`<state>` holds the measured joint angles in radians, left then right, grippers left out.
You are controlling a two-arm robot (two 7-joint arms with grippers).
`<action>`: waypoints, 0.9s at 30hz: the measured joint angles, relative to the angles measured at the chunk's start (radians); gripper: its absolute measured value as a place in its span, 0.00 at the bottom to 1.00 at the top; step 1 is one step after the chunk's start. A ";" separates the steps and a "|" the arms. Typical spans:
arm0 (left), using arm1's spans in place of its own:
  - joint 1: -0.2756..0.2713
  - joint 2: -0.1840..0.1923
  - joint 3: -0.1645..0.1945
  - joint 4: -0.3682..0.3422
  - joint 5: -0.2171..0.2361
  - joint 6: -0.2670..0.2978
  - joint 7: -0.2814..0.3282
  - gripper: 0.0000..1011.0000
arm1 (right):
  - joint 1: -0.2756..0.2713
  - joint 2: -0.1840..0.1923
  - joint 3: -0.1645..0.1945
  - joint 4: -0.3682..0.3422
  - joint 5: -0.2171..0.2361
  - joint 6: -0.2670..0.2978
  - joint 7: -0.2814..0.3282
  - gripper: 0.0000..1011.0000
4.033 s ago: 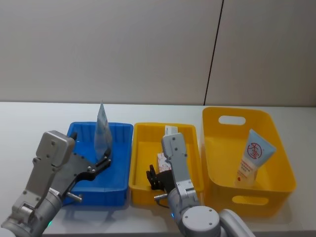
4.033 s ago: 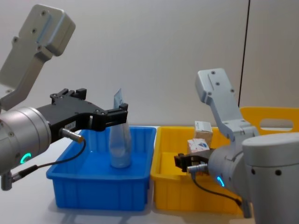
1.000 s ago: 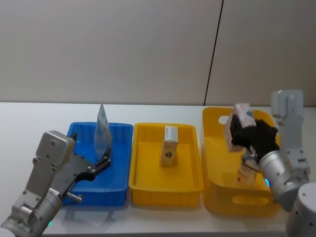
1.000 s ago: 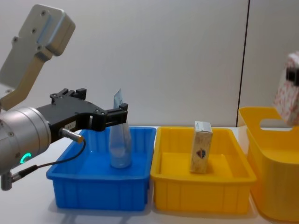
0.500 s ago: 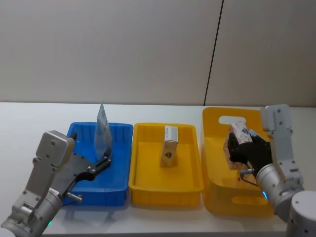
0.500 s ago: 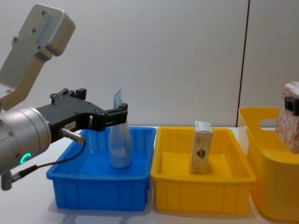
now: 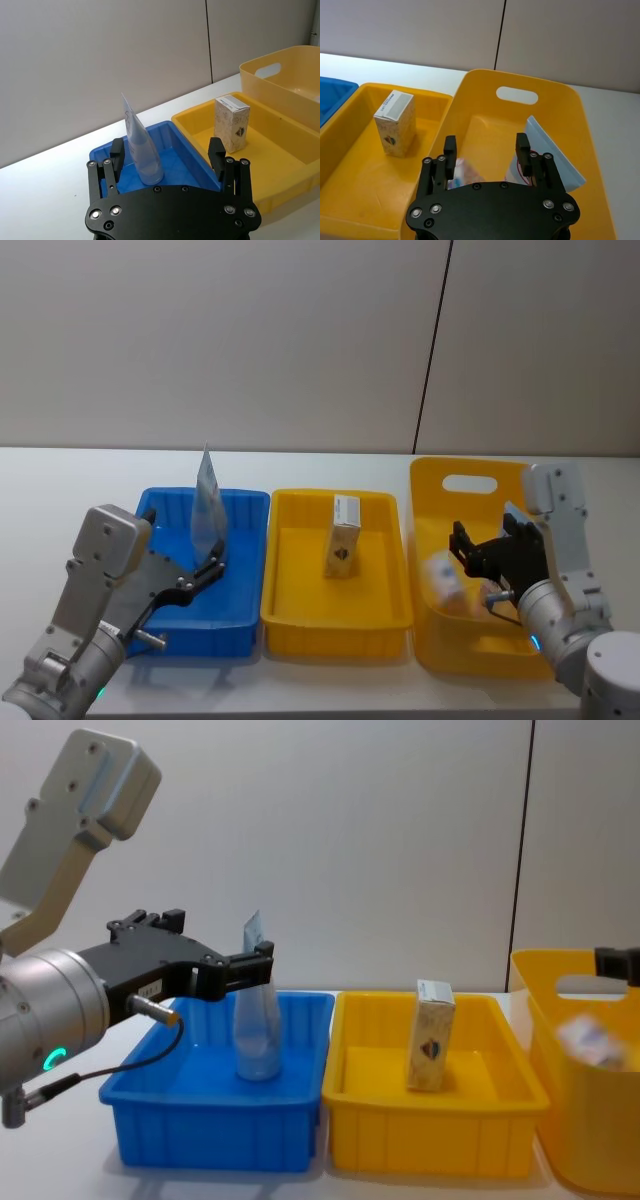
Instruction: Bimanual collaborative sorting of washing and personal care products
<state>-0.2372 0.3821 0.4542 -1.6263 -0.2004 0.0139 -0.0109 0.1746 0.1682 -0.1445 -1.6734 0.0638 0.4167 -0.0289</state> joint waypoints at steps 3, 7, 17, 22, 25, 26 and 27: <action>0.000 0.000 0.000 0.000 0.000 0.000 0.000 0.99 | 0.000 0.000 0.000 0.001 -0.002 0.002 0.000 0.76; 0.000 0.000 0.000 0.000 0.000 0.000 0.000 0.99 | -0.001 0.001 -0.001 0.002 -0.003 0.003 0.000 0.85; 0.000 0.000 0.000 0.000 0.000 0.000 0.000 0.99 | -0.010 -0.002 0.008 -0.009 0.006 -0.036 0.019 0.99; 0.000 0.000 0.000 0.000 0.000 0.000 0.000 0.99 | -0.021 -0.004 0.019 -0.027 0.031 -0.088 0.047 0.99; 0.000 0.000 0.000 0.000 0.000 0.000 0.000 0.99 | -0.028 -0.006 0.027 -0.040 0.048 -0.120 0.069 0.99; 0.000 0.000 0.000 0.000 0.000 0.000 0.000 0.99 | -0.030 -0.006 0.029 -0.043 0.053 -0.128 0.074 0.99; 0.000 0.000 0.000 0.000 0.000 0.000 0.000 0.99 | -0.032 -0.007 0.031 -0.047 0.058 -0.137 0.080 0.99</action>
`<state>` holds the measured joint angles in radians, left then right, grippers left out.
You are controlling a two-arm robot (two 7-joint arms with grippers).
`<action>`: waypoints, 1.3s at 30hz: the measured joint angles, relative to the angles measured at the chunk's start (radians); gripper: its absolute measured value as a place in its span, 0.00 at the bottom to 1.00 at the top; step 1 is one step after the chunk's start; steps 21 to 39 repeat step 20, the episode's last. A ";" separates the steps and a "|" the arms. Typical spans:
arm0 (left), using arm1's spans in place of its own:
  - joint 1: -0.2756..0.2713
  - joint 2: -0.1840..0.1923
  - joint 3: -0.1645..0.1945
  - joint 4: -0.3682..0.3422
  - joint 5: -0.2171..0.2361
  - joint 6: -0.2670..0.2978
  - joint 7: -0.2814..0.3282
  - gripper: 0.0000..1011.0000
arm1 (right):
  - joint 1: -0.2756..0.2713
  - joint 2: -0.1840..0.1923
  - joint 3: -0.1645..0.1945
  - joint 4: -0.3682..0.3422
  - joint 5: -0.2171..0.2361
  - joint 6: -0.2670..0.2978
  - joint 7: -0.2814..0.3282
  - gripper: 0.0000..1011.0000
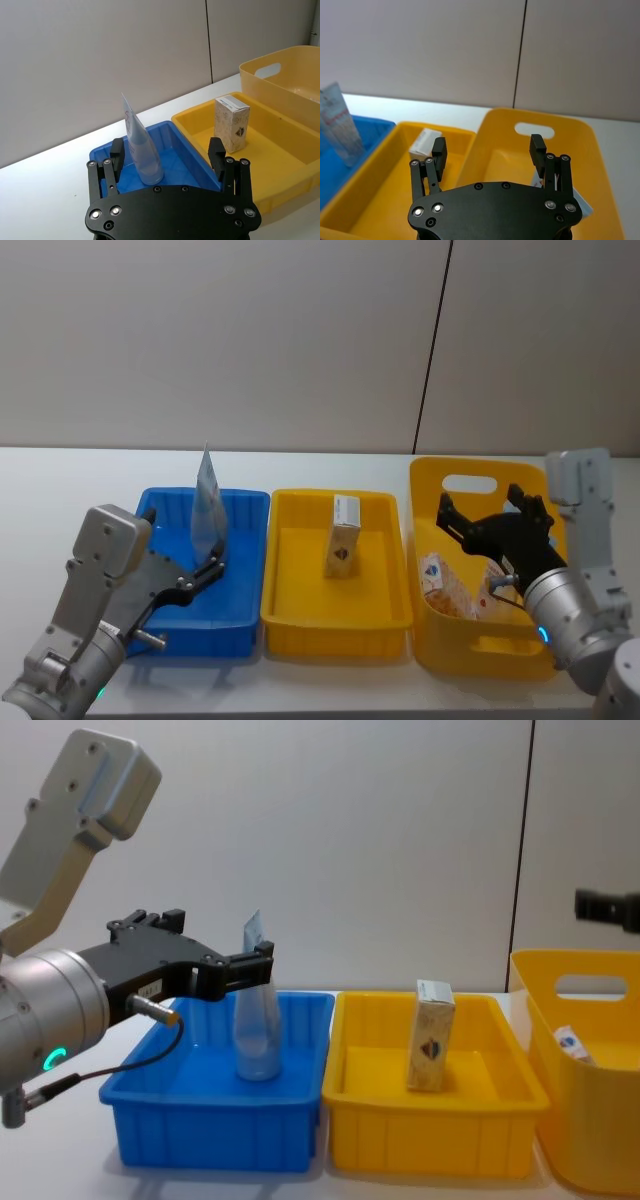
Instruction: Bimanual collaborative sorting of washing and personal care products
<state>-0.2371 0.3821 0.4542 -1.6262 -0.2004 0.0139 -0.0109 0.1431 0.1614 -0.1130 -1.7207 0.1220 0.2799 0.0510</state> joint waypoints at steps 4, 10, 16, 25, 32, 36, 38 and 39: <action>0.000 0.000 0.000 0.000 0.000 0.000 0.000 0.99 | -0.008 -0.002 0.011 -0.018 0.030 -0.043 0.030 0.99; 0.000 0.000 0.000 0.000 0.000 0.000 0.000 0.99 | -0.015 -0.002 0.017 -0.031 0.050 -0.067 0.049 0.99; 0.000 0.000 0.000 0.000 0.000 0.000 0.000 0.99 | -0.035 0.023 -0.002 -0.033 0.066 -0.092 0.046 0.99; 0.000 0.000 0.000 0.000 0.000 0.000 0.000 0.99 | -0.060 0.054 -0.024 -0.035 0.087 -0.124 0.040 0.99; 0.000 0.000 0.000 0.000 0.000 0.000 0.000 0.99 | -0.060 0.054 -0.024 -0.035 0.087 -0.124 0.040 0.99; 0.000 0.000 0.000 0.000 0.000 0.000 0.000 0.99 | -0.060 0.054 -0.024 -0.035 0.087 -0.124 0.040 0.99; 0.000 0.000 0.000 0.000 0.000 0.000 0.000 0.99 | -0.060 0.054 -0.024 -0.035 0.087 -0.124 0.040 0.99; 0.000 0.000 0.000 0.000 0.000 0.000 0.000 0.99 | -0.060 0.054 -0.024 -0.035 0.087 -0.124 0.040 0.99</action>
